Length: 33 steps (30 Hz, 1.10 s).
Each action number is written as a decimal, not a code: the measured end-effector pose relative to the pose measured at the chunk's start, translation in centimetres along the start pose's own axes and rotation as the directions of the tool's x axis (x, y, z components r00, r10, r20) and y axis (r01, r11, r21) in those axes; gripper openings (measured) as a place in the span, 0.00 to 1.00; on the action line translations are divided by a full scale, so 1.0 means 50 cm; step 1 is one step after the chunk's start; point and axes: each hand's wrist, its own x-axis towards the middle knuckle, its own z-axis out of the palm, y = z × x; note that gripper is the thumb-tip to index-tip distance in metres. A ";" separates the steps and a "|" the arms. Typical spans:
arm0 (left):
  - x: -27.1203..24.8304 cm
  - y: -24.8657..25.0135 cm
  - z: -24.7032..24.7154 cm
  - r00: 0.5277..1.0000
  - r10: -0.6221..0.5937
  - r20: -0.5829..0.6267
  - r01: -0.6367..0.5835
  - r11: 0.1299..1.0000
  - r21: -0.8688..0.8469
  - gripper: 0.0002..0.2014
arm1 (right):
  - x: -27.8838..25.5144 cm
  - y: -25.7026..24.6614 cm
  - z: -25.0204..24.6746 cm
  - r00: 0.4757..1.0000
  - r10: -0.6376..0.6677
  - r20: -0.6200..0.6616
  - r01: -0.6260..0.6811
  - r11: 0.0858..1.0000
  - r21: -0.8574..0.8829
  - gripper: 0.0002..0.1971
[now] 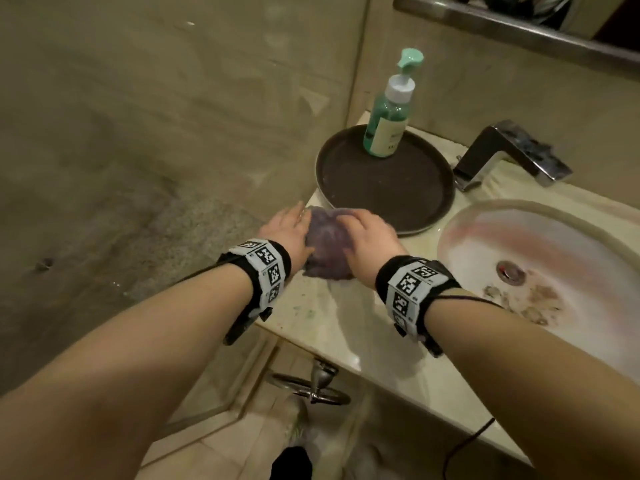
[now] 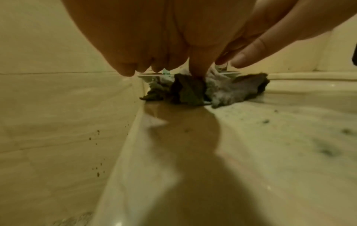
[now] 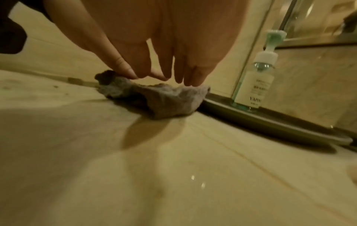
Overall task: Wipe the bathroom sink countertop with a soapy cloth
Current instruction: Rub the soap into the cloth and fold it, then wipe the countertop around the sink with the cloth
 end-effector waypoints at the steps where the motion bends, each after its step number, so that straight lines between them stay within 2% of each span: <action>1: 0.009 0.003 0.008 0.998 0.038 0.041 -0.040 0.998 0.057 0.36 | 0.004 0.001 0.013 0.996 -0.072 0.048 0.073 0.997 -0.034 0.28; 6: 0.047 0.028 0.011 0.981 0.127 0.146 -0.151 0.973 0.172 0.34 | 0.034 0.024 0.054 0.976 -0.084 0.202 0.102 0.992 -0.080 0.30; 8: 0.055 0.035 0.011 0.973 0.142 0.184 -0.182 0.957 0.227 0.34 | 0.036 0.031 0.067 0.955 -0.116 0.272 0.150 0.983 -0.109 0.30; 10: 0.058 0.034 0.011 0.969 0.134 0.209 -0.186 0.949 0.255 0.33 | 0.034 0.032 0.071 0.943 -0.108 0.314 0.143 0.986 -0.091 0.30; 18: 0.013 0.010 0.024 0.975 0.071 0.209 -0.131 0.947 0.295 0.33 | 0.021 -0.003 0.078 0.925 -0.125 0.360 0.172 0.980 -0.100 0.30; 33: -0.164 -0.008 0.086 0.976 -0.090 0.196 0.020 0.943 0.332 0.32 | -0.082 -0.080 0.117 0.874 -0.279 0.398 0.362 0.921 -0.148 0.32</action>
